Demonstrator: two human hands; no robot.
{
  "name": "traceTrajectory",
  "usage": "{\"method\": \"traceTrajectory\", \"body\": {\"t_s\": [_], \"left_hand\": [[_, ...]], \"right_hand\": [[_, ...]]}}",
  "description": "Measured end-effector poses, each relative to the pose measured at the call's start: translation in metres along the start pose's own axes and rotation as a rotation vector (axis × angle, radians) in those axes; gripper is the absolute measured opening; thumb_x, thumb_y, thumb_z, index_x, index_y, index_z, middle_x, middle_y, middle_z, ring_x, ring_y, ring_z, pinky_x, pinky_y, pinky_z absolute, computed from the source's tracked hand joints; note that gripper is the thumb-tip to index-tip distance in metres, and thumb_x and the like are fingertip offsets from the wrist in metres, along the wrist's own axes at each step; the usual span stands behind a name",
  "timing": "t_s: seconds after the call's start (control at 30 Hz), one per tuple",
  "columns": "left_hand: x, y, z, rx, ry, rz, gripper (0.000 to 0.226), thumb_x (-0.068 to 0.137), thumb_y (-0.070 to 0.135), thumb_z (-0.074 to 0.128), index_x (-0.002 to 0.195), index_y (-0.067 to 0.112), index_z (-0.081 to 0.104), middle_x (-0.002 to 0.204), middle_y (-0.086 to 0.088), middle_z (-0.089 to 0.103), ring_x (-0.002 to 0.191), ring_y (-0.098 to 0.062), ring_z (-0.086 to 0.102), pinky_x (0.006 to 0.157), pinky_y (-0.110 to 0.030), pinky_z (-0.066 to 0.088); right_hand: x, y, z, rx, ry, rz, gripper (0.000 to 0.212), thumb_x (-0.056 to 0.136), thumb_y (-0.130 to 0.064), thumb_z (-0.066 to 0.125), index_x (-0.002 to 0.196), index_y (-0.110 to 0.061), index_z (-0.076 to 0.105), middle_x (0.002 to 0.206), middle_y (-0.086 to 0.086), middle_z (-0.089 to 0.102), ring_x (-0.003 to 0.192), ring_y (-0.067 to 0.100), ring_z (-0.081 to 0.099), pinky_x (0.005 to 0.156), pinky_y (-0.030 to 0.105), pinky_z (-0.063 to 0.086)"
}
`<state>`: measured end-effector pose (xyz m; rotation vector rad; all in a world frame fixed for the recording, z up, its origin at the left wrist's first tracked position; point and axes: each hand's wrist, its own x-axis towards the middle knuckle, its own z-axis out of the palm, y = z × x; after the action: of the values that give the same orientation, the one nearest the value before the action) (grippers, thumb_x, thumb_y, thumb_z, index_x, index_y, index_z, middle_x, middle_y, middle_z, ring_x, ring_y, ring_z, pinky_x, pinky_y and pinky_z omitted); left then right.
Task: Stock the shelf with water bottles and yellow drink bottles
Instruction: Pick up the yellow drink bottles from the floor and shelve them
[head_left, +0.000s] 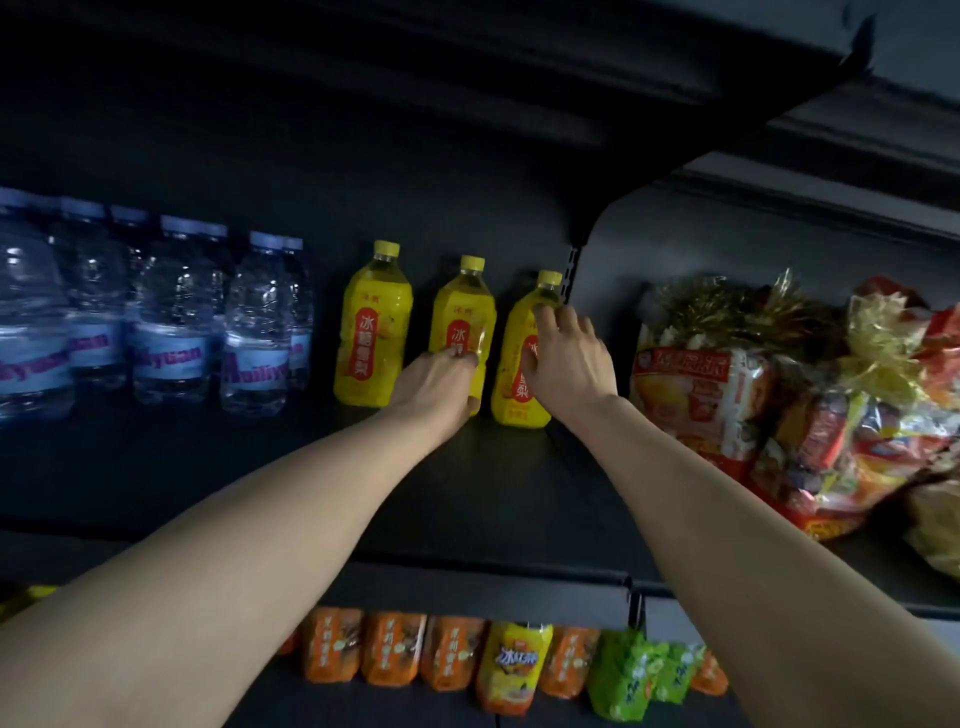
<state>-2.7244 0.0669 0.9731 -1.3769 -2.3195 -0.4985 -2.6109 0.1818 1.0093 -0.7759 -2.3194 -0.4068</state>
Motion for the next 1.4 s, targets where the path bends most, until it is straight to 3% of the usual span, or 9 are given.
{"method": "traceTrajectory", "body": {"t_s": [0.27, 0.43, 0.7, 0.9, 1.03, 1.4], "left_hand": [[-0.097, -0.042, -0.057, 0.042, 0.116, 0.073, 0.047, 0.093, 0.037, 0.063, 0.134, 0.018, 0.05, 0.124, -0.008, 0.055, 0.106, -0.031, 0.06, 0.072, -0.039, 0.051], [-0.174, -0.082, -0.084, 0.008, 0.187, 0.064, 0.042, 0.092, 0.04, 0.062, 0.128, 0.019, 0.054, 0.121, -0.007, 0.057, 0.106, -0.032, 0.058, 0.075, -0.04, 0.05], [-0.297, -0.152, -0.078, 0.015, 0.291, 0.037, 0.041, 0.09, 0.043, 0.061, 0.125, 0.021, 0.059, 0.118, -0.005, 0.061, 0.11, -0.032, 0.052, 0.084, -0.044, 0.049], [-0.384, -0.192, -0.025, -0.021, 0.242, -0.043, 0.032, 0.09, 0.037, 0.059, 0.117, 0.019, 0.062, 0.112, -0.007, 0.061, 0.104, -0.033, 0.055, 0.081, -0.044, 0.047], [-0.441, -0.21, 0.027, -0.074, 0.144, -0.092, 0.032, 0.091, 0.034, 0.06, 0.119, 0.018, 0.061, 0.114, -0.007, 0.06, 0.108, -0.032, 0.054, 0.082, -0.043, 0.048], [-0.624, -0.222, 0.214, -0.16, -0.191, -0.295, 0.029, 0.085, 0.025, 0.064, 0.113, 0.015, 0.063, 0.103, -0.009, 0.062, 0.096, -0.033, 0.057, 0.08, -0.044, 0.048]], "right_hand": [[-0.066, -0.086, -0.06, -0.035, 0.084, -0.115, 0.036, 0.093, -0.028, 0.055, 0.124, -0.011, 0.048, 0.12, 0.013, 0.053, 0.108, 0.036, 0.053, 0.068, 0.041, 0.046], [-0.122, -0.144, -0.085, -0.037, 0.115, -0.141, 0.042, 0.094, -0.029, 0.056, 0.13, -0.011, 0.048, 0.122, 0.013, 0.053, 0.108, 0.036, 0.053, 0.065, 0.037, 0.04], [-0.217, -0.223, -0.087, 0.105, 0.114, -0.14, 0.036, 0.093, -0.024, 0.056, 0.126, -0.009, 0.052, 0.117, 0.013, 0.056, 0.105, 0.034, 0.055, 0.069, 0.036, 0.045], [-0.295, -0.269, -0.039, 0.286, 0.057, -0.166, 0.031, 0.092, -0.019, 0.054, 0.121, -0.007, 0.056, 0.112, 0.014, 0.058, 0.102, 0.035, 0.056, 0.072, 0.042, 0.052], [-0.355, -0.298, 0.013, 0.368, -0.025, -0.215, 0.026, 0.093, -0.015, 0.053, 0.117, -0.005, 0.058, 0.108, 0.014, 0.059, 0.096, 0.035, 0.058, 0.066, 0.038, 0.049], [-0.548, -0.335, 0.178, 0.59, -0.402, -0.241, 0.026, 0.09, -0.006, 0.054, 0.115, -0.006, 0.062, 0.105, 0.012, 0.061, 0.089, 0.032, 0.056, 0.07, 0.04, 0.05]]}}
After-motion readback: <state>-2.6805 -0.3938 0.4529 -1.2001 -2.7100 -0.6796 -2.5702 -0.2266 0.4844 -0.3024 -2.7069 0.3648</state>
